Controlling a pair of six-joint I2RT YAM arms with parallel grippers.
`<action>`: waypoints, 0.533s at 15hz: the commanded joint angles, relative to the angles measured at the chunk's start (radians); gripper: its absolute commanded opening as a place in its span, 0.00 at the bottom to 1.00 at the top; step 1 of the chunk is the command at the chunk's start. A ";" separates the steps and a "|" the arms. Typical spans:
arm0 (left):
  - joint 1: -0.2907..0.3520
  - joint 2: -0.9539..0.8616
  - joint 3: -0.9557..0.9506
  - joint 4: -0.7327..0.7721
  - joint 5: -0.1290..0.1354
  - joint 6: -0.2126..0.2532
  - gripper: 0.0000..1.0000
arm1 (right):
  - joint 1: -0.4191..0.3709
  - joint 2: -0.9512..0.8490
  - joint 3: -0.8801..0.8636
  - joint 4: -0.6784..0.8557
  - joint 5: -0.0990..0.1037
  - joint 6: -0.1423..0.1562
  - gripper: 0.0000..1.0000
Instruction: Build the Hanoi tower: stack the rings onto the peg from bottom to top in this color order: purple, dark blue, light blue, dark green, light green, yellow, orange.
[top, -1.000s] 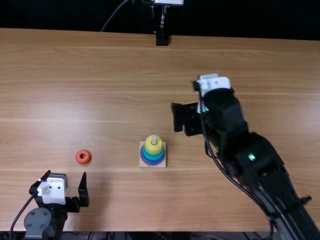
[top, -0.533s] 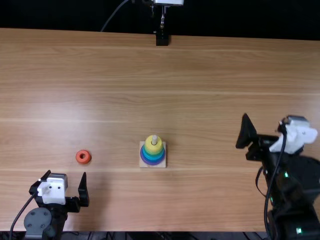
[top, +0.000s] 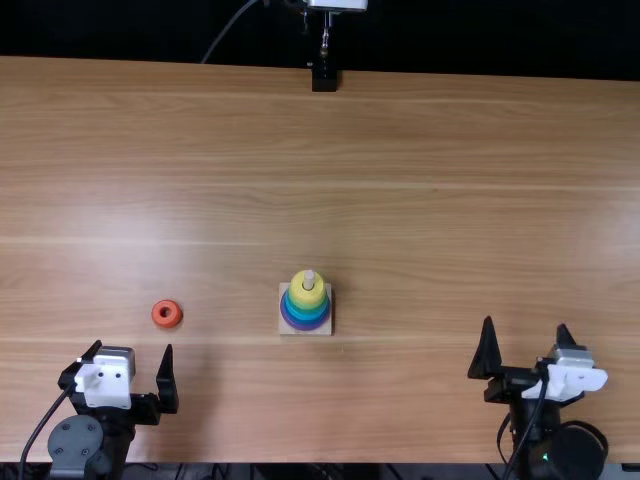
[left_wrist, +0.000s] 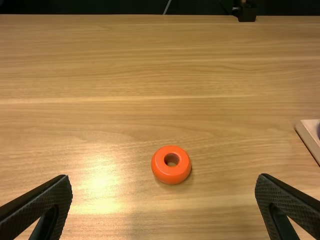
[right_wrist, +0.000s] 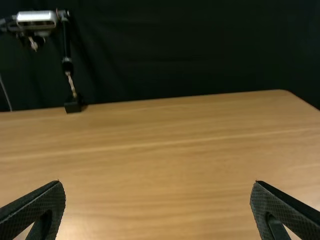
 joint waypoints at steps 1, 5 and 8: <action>-0.005 -0.016 -0.124 -0.032 0.006 0.010 1.00 | -0.010 -0.081 -0.079 0.007 -0.017 -0.008 1.00; -0.005 -0.016 -0.124 -0.032 0.006 0.010 1.00 | -0.029 -0.133 -0.174 0.005 -0.017 -0.008 1.00; -0.005 -0.016 -0.124 -0.032 0.006 0.010 1.00 | -0.031 -0.133 -0.206 -0.011 -0.017 -0.005 1.00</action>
